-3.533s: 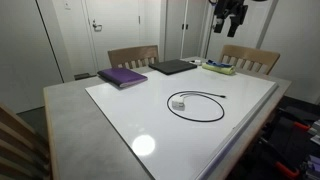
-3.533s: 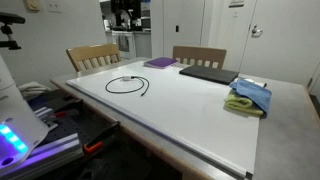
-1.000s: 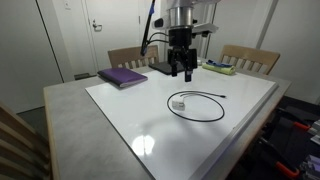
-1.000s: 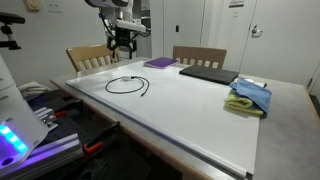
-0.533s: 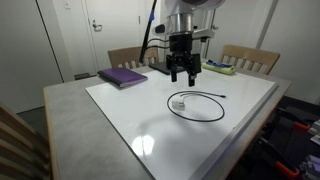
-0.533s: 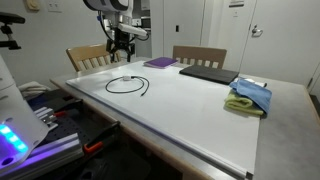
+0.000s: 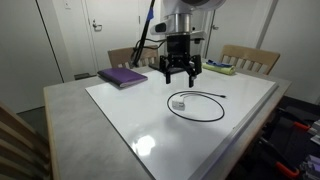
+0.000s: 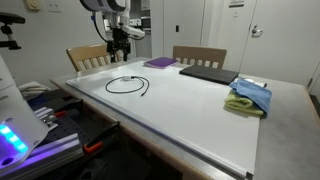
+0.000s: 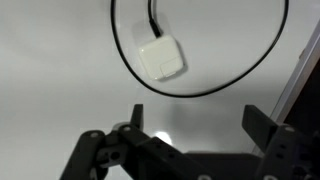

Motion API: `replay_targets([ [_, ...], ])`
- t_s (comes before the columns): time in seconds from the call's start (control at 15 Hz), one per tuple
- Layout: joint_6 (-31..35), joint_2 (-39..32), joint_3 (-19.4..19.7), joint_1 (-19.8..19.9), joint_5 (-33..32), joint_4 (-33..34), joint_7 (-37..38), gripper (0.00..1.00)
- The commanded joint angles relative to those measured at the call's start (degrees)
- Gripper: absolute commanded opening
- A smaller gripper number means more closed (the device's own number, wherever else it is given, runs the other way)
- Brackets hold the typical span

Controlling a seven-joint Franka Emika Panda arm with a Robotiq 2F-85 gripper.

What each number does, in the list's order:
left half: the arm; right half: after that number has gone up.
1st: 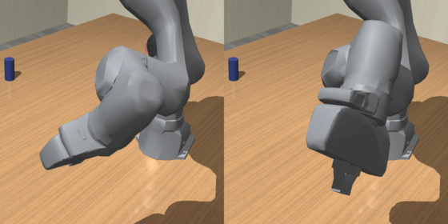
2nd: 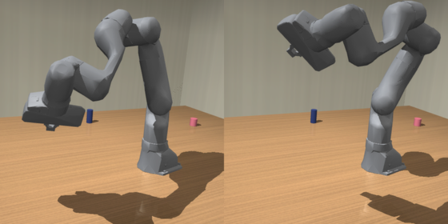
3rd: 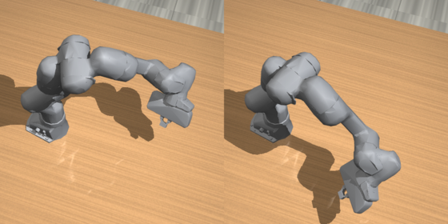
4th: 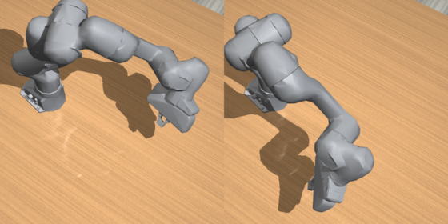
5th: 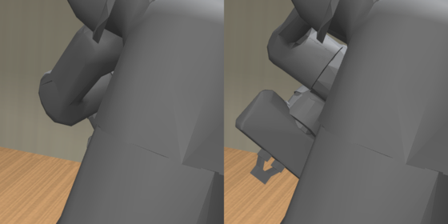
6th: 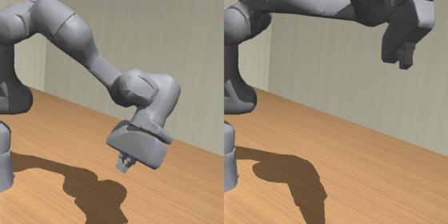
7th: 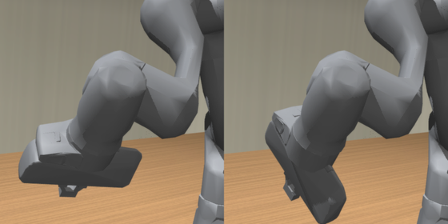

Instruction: Straighten out the cable

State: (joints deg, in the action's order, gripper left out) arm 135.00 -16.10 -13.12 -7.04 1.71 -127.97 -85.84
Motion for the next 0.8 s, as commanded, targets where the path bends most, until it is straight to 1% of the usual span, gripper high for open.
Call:
replay_targets([
  [0.0,-1.0,-0.8,-1.3,3.3,1.2,-0.2,-14.1,1.0],
  [0.07,-2.0,-1.1,-1.0,3.8,1.0,0.1,-17.8,1.0],
  [0.13,-0.9,-0.3,-0.2,1.6,0.3,-0.1,-11.1,1.0],
  [0.2,-1.2,-0.5,-0.1,2.2,0.3,-0.1,-13.8,1.0],
  [0.33,-1.2,-0.9,0.0,2.8,0.3,-0.1,-15.8,1.0],
  [0.47,3.4,-0.4,-0.7,2.9,0.8,-1.8,-18.0,1.0],
  [0.6,11.4,-0.6,-1.0,2.9,-0.8,-3.7,-21.5,1.0],
  [0.67,13.9,-0.8,-1.4,3.2,-0.9,-4.2,-23.9,1.0],
  [0.73,16.2,-1.0,-2.2,4.3,0.2,-4.8,-27.8,1.0],
])
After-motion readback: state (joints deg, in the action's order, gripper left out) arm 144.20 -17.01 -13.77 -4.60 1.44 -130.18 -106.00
